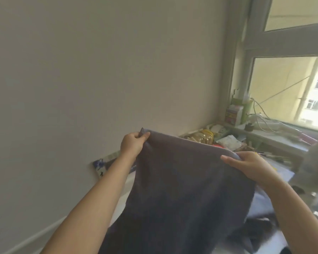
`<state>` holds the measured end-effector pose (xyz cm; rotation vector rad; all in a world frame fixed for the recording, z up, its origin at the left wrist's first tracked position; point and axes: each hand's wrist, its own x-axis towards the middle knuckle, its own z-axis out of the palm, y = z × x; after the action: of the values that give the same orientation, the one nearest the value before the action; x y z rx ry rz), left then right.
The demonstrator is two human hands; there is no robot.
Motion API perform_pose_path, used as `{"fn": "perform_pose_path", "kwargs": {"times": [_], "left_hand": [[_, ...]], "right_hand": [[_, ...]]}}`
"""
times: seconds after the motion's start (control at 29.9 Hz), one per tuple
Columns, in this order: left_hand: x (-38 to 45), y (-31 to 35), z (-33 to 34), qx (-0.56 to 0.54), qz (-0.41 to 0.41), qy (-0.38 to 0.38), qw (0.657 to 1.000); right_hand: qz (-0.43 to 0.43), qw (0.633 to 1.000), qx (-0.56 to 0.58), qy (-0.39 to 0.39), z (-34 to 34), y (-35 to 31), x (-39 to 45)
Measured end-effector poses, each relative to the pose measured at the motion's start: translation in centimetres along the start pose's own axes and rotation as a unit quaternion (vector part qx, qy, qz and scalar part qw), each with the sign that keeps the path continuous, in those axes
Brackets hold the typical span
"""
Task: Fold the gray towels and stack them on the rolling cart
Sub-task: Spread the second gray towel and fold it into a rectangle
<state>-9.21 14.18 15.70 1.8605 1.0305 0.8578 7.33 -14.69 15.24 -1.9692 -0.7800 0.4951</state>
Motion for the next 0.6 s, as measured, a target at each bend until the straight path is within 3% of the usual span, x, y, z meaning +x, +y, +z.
{"fn": "perform_pose_path", "kwargs": {"times": [0.1, 0.17, 0.3, 0.4, 0.5, 0.6], "left_hand": [[1.4, 1.8, 3.5, 0.063, -0.019, -0.036, 0.997], [2.1, 3.4, 6.7, -0.015, -0.055, -0.081, 0.995], [2.7, 5.2, 11.3, -0.223, -0.125, -0.105, 0.961], [3.0, 5.8, 14.2, -0.236, -0.083, -0.117, 0.961], [1.9, 7.3, 16.5, -0.298, -0.068, -0.151, 0.94], [0.7, 8.1, 17.3, -0.336, -0.076, -0.161, 0.925]], "right_hand": [[0.032, 0.976, -0.206, 0.058, -2.0, 1.4, 1.2], [0.063, 0.962, -0.252, 0.081, -3.4, 3.0, 1.8], [0.087, 0.97, -0.22, 0.056, -5.0, 4.7, 1.3], [0.056, 0.972, -0.142, 0.178, -6.3, 5.3, 0.6], [0.013, 0.947, -0.104, 0.305, -7.6, 5.4, 0.3], [-0.014, 0.95, -0.11, 0.29, -7.2, 5.3, 0.3]]}}
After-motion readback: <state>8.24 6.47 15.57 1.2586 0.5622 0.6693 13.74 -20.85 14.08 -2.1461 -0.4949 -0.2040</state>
